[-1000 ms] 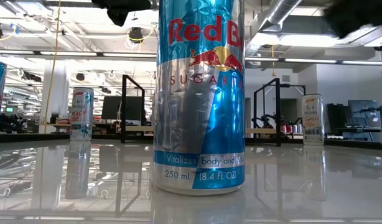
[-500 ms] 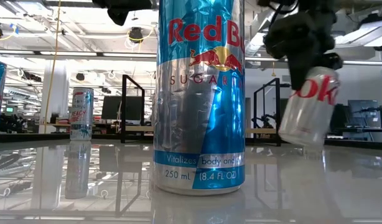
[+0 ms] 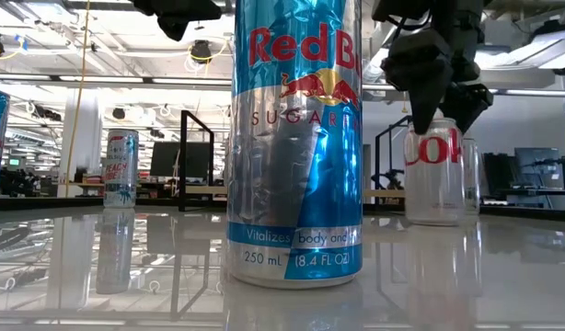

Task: Place canned beverage on shelf
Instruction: Put the silver soda can on the shelf aligned with the other silver soda can

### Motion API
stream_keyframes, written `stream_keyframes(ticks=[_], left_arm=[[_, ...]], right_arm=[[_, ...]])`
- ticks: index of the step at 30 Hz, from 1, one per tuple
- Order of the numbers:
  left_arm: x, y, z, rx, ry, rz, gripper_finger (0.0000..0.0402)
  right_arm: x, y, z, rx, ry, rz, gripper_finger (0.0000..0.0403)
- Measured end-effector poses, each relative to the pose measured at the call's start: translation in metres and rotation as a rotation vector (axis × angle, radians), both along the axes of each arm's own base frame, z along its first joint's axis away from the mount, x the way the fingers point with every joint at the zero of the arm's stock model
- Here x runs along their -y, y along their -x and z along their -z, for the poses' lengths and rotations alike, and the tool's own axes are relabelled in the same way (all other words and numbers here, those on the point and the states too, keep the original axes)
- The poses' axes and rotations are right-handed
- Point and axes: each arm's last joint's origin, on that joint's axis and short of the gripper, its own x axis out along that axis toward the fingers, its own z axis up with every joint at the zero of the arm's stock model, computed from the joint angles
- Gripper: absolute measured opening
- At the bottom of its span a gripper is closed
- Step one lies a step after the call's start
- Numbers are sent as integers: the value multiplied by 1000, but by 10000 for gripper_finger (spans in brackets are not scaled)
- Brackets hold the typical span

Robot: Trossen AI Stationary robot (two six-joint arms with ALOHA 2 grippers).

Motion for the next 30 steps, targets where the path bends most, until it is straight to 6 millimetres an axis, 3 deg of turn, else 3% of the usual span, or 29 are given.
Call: stream_keyframes(ticks=[10,18,25,30], left_arm=[[0,0,0,0,0,0,0],[0,1,4,-37,22,-6,0],[0,1,3,-30,47,-12,0],[0,0,2,-13,52,-12,0]], right_arm=[[-8,14,-18,54,82,-34,379],[-58,45,-36,156,199,-14,379],[-98,42,-11,144,345,-21,360],[-101,35,15,-18,438,-19,289]])
